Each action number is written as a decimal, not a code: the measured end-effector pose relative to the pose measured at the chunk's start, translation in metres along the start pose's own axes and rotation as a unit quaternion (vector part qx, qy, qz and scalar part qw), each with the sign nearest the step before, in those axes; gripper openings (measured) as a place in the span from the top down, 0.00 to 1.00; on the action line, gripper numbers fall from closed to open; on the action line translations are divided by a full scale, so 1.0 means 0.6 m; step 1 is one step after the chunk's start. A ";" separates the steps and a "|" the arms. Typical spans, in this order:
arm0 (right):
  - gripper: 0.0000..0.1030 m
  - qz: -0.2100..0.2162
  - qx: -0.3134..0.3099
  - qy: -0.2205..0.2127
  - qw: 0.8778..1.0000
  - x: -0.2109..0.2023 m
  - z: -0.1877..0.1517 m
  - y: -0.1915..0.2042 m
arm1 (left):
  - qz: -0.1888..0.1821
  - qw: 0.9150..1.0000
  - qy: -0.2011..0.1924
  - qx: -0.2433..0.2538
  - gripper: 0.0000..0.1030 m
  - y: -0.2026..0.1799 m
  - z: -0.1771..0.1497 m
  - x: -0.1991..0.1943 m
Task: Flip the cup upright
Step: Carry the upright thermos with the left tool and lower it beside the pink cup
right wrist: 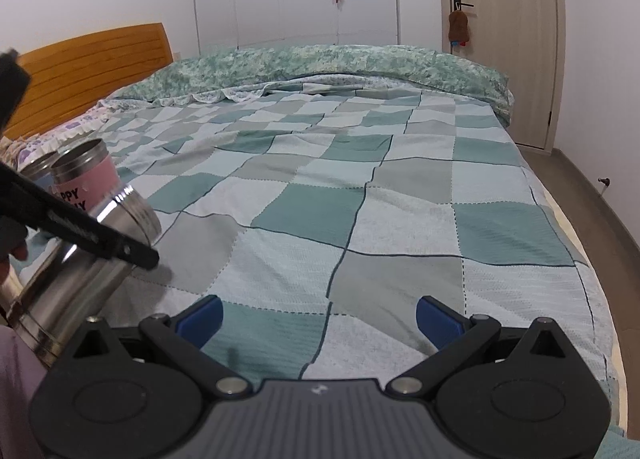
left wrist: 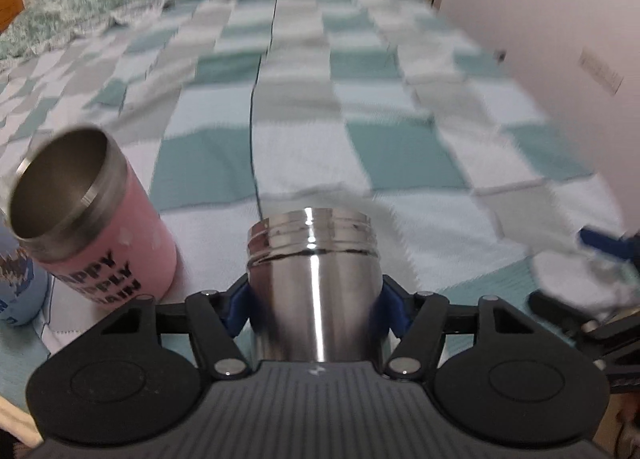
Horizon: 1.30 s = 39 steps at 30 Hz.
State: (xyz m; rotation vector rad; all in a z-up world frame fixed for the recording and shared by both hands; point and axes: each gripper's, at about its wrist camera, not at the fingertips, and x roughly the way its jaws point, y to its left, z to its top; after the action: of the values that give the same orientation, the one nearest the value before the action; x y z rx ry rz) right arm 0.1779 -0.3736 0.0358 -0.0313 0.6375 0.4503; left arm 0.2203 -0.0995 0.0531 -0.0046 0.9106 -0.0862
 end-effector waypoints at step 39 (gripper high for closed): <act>0.00 0.003 0.048 -0.031 0.998 0.012 0.000 0.022 | 0.053 0.971 -0.232 0.023 0.37 0.007 0.000 -0.008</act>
State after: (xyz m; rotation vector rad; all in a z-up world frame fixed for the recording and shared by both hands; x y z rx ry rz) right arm 0.1777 -0.3588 0.0331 0.0754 0.5982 0.4244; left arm 0.2177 -0.0951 0.0568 0.0650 0.4386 -0.0044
